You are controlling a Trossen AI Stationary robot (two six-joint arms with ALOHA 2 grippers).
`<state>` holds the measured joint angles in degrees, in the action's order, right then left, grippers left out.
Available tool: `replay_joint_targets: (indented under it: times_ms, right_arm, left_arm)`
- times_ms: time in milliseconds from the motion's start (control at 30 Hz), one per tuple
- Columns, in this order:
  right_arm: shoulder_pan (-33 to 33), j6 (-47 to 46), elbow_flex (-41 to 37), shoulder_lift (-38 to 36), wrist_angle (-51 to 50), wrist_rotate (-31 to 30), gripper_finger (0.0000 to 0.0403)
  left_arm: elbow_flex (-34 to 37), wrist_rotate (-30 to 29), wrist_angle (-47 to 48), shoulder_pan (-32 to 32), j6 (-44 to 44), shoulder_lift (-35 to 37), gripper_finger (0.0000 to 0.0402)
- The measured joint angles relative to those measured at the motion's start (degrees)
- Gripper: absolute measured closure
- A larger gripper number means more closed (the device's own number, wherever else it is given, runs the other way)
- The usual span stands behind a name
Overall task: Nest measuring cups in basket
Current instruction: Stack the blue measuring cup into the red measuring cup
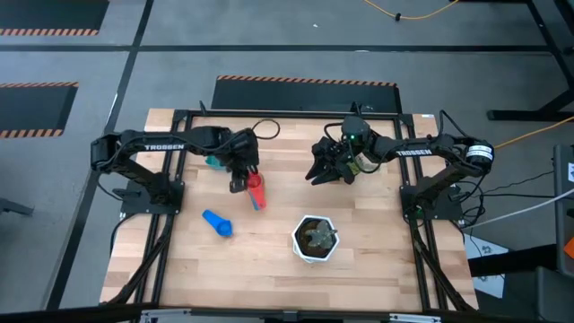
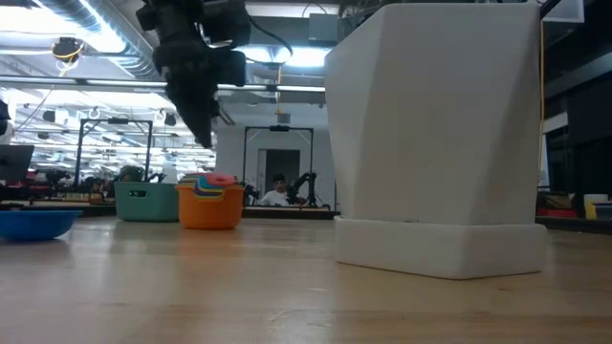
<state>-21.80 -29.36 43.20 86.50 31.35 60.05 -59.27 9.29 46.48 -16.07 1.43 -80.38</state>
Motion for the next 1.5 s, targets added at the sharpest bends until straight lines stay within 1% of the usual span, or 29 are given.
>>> replay_joint_targets:
  times_ms: [200, 367, 467, 667, 767, 933, 1100, 1267, 1367, 1500]
  right_arm:
    - [0.0, 1.2, 0.0, 0.0, 0.0, 0.0, 0.0212]
    - [0.0, 1.4, 0.0, 0.0, -0.3, 0.0, 0.0212]
    - [0.0, 1.4, 0.0, 0.0, -0.4, 0.0, 0.0212]
    - [0.0, 1.4, 0.0, 0.0, -0.5, 0.0, 0.0212]
    - [0.0, 1.4, 0.0, 0.0, -0.7, 0.0, 0.0212]
    - [0.0, 1.5, 0.0, 0.0, -0.7, 0.0, 0.0212]
    - [0.0, 1.5, 0.0, 0.0, -0.7, 0.0, 0.0212]
    - [0.0, 1.5, 0.0, 0.0, -0.7, 0.0, 0.0212]
    - [0.0, 1.5, 0.0, 0.0, -0.7, 0.0, 0.0212]
    - [0.0, 1.5, 0.0, 0.0, -0.9, 0.0, 0.0212]
  left_arm:
    - [0.0, 4.9, 6.1, 4.7, -7.3, 0.0, 0.0330]
    - [0.0, 5.1, 11.5, 10.8, -13.6, 0.0, 0.0330]
    - [0.0, 3.1, 12.4, 15.6, -15.7, 0.0, 0.0330]
    - [0.0, -6.0, 12.4, 24.7, -19.4, 0.0, 0.0330]
    - [0.0, -7.3, 12.4, 27.7, -22.6, 0.0, 0.0330]
    - [0.0, -7.7, 12.4, 31.0, -27.8, 0.0, 0.0330]
    - [0.3, -8.8, 11.4, 33.2, -29.9, 0.0, 0.0330]
    - [3.4, -8.7, 7.8, 34.1, -32.6, 0.0, 0.0330]
    - [5.7, -8.6, 6.5, 34.4, -32.8, 0.0, 0.0330]
    - [7.9, -10.1, 6.4, 34.4, -32.8, 0.0, 0.0330]
